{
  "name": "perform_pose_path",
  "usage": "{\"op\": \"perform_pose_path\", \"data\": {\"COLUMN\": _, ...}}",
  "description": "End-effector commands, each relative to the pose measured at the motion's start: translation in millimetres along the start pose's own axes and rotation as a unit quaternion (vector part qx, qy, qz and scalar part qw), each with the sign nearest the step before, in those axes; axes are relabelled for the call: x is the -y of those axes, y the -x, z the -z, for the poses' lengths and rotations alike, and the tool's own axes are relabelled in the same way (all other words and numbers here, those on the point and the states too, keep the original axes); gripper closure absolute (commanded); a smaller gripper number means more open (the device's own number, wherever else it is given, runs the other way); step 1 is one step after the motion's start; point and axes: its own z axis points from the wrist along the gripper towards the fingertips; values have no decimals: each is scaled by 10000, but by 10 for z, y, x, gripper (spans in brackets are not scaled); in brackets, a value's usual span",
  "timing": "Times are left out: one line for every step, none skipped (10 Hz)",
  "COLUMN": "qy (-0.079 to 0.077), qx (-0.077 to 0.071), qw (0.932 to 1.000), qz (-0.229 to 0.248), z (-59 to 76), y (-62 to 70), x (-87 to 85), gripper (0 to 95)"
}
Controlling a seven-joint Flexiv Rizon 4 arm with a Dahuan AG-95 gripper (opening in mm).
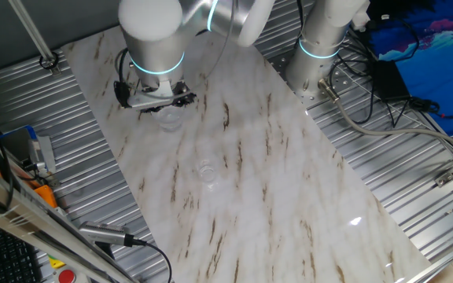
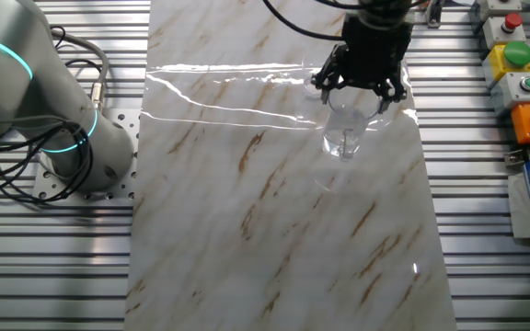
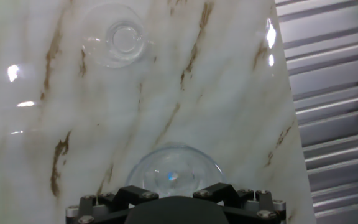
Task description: Pour the water from one cup into another empty cup
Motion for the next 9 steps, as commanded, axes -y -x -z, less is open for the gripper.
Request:
{"op": "perform_pose_path", "data": {"qy": -6, "qx": 119, "qw": 9999, "qz": 59, "z": 2, "y": -11, "x": -10, "gripper": 950}}
{"op": "perform_pose_path", "data": {"qy": -3, "qx": 174, "qw": 9998, "qz": 122, "z": 2, "y": -11, "x": -10, "gripper": 950}}
{"op": "perform_pose_path", "data": {"qy": -20, "qx": 223, "qw": 9996, "qz": 187, "z": 3, "y": -14, "x": -11, "gripper": 950}}
{"op": "perform_pose_path", "data": {"qy": -11, "qx": 295, "qw": 9992, "qz": 256, "z": 3, "y": -15, "x": -11, "gripper": 950}}
{"op": "perform_pose_path", "data": {"qy": -6, "qx": 419, "qw": 9988, "qz": 258, "z": 3, "y": -15, "x": -11, "gripper": 950}}
{"op": "perform_pose_path", "data": {"qy": 1, "qx": 497, "qw": 9984, "qz": 253, "z": 3, "y": -15, "x": -11, "gripper": 950}}
{"op": "perform_pose_path", "data": {"qy": -7, "qx": 514, "qw": 9985, "qz": 193, "z": 4, "y": -14, "x": -9, "gripper": 950}}
{"op": "perform_pose_path", "data": {"qy": -31, "qx": 514, "qw": 9985, "qz": 157, "z": 4, "y": -14, "x": -9, "gripper": 950}}
{"op": "perform_pose_path", "data": {"qy": -58, "qx": 655, "qw": 9978, "qz": -38, "z": 4, "y": -14, "x": -9, "gripper": 950}}
